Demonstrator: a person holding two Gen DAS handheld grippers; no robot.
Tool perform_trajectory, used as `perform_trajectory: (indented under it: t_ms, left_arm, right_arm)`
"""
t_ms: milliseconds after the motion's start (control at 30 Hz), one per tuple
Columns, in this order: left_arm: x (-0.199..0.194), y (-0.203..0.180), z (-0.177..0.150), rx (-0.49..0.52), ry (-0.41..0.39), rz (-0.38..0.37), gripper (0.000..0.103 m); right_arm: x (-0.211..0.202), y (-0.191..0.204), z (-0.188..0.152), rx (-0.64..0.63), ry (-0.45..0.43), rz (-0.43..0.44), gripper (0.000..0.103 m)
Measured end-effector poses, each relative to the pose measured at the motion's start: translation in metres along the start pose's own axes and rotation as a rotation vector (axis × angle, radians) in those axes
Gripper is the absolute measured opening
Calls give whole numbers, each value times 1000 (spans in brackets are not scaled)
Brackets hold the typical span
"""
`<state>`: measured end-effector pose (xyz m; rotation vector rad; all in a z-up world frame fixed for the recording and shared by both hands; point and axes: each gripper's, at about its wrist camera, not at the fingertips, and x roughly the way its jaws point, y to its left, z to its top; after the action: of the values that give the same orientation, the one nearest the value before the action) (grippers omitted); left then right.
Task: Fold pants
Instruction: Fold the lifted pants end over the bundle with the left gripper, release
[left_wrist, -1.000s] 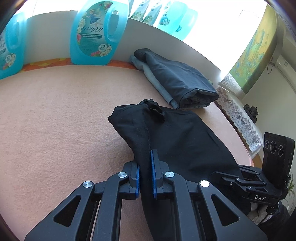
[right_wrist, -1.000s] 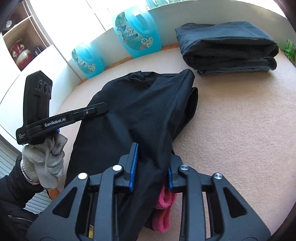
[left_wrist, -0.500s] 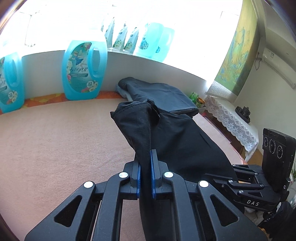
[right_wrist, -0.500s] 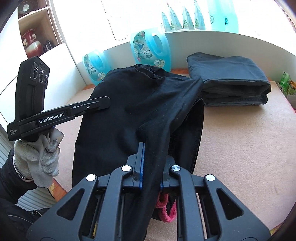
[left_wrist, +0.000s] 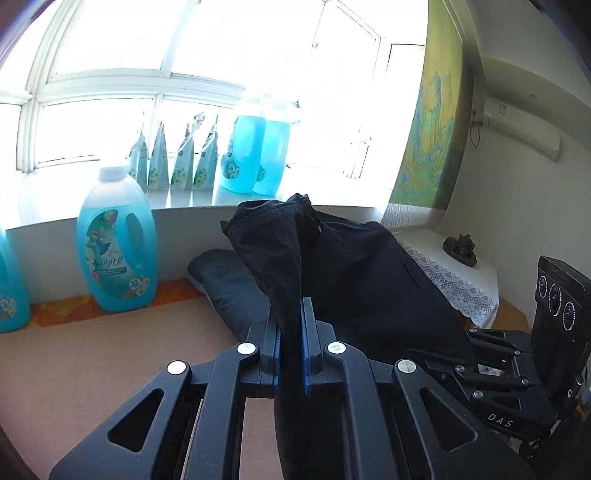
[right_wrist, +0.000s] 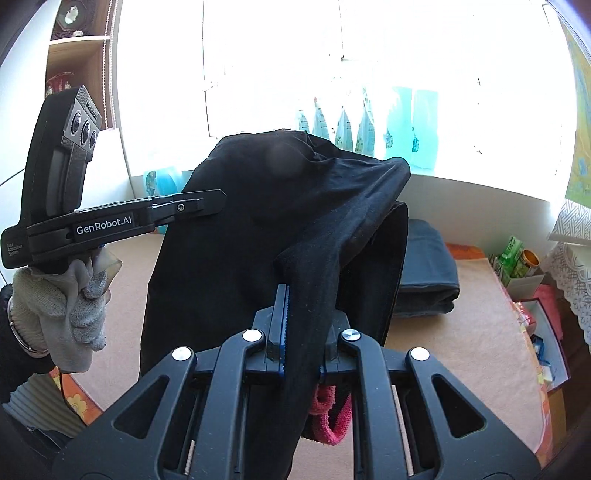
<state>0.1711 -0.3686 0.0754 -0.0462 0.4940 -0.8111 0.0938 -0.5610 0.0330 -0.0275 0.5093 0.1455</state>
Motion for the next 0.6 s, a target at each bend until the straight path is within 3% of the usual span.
perform_trajectory:
  t_ms: [300, 600]
  left_arm:
    - [65, -15, 59, 39, -63, -41, 7]
    - [151, 21, 72, -26, -50, -36, 7]
  right_arm:
    - [26, -64, 59, -37, -50, -120, 12]
    - [118, -111, 90, -102, 15, -125, 12]
